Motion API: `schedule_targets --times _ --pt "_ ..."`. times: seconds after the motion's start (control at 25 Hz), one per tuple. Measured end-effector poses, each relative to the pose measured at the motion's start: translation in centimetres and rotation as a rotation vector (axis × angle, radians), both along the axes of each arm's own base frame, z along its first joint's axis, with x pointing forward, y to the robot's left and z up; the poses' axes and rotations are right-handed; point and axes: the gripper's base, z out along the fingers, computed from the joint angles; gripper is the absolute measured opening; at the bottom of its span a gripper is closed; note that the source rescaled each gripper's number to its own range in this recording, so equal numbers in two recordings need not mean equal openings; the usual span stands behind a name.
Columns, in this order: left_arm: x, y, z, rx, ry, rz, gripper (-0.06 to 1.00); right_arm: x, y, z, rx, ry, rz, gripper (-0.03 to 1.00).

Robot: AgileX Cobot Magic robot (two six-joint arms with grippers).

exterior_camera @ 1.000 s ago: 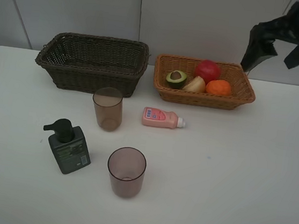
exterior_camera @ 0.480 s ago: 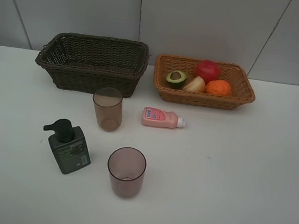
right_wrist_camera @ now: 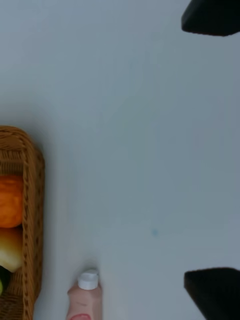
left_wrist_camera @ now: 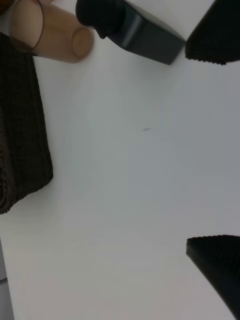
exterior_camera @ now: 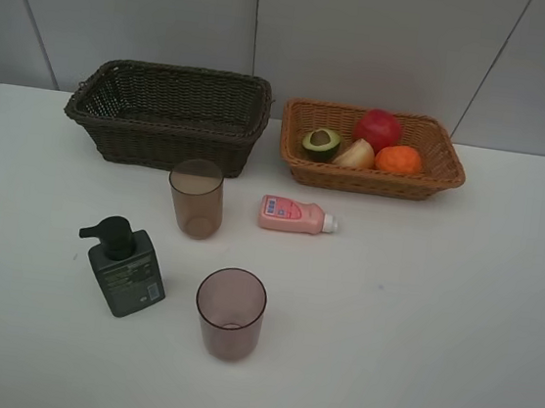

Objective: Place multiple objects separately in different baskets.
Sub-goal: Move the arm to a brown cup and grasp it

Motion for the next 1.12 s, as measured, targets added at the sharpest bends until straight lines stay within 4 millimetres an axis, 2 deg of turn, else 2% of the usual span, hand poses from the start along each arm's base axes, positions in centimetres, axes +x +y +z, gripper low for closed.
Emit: schedule_targets --times 0.04,0.24,0.48,0.6,0.8,1.12 --pt "0.0 0.0 0.0 0.000 0.000 0.000 0.93 -1.4 0.1 -0.6 0.007 -0.035 0.002 0.93" --pt "0.0 0.0 0.0 0.000 0.000 0.000 0.93 -4.2 0.3 -2.0 0.012 -0.124 0.005 0.93" --pt "0.0 0.0 0.0 0.000 0.000 0.000 0.93 -7.1 0.4 -1.8 0.007 -0.288 0.007 0.93" --pt "0.0 0.0 0.0 0.000 0.000 0.000 0.93 -8.3 0.5 -2.2 0.004 -0.317 0.011 0.93" --pt "0.0 0.0 0.0 0.000 0.000 0.000 0.93 -9.4 0.5 -3.0 0.002 -0.330 0.014 0.93" --pt "0.0 0.0 0.0 0.000 0.000 0.000 0.93 -9.4 0.4 -3.1 0.009 -0.329 -0.004 0.93"
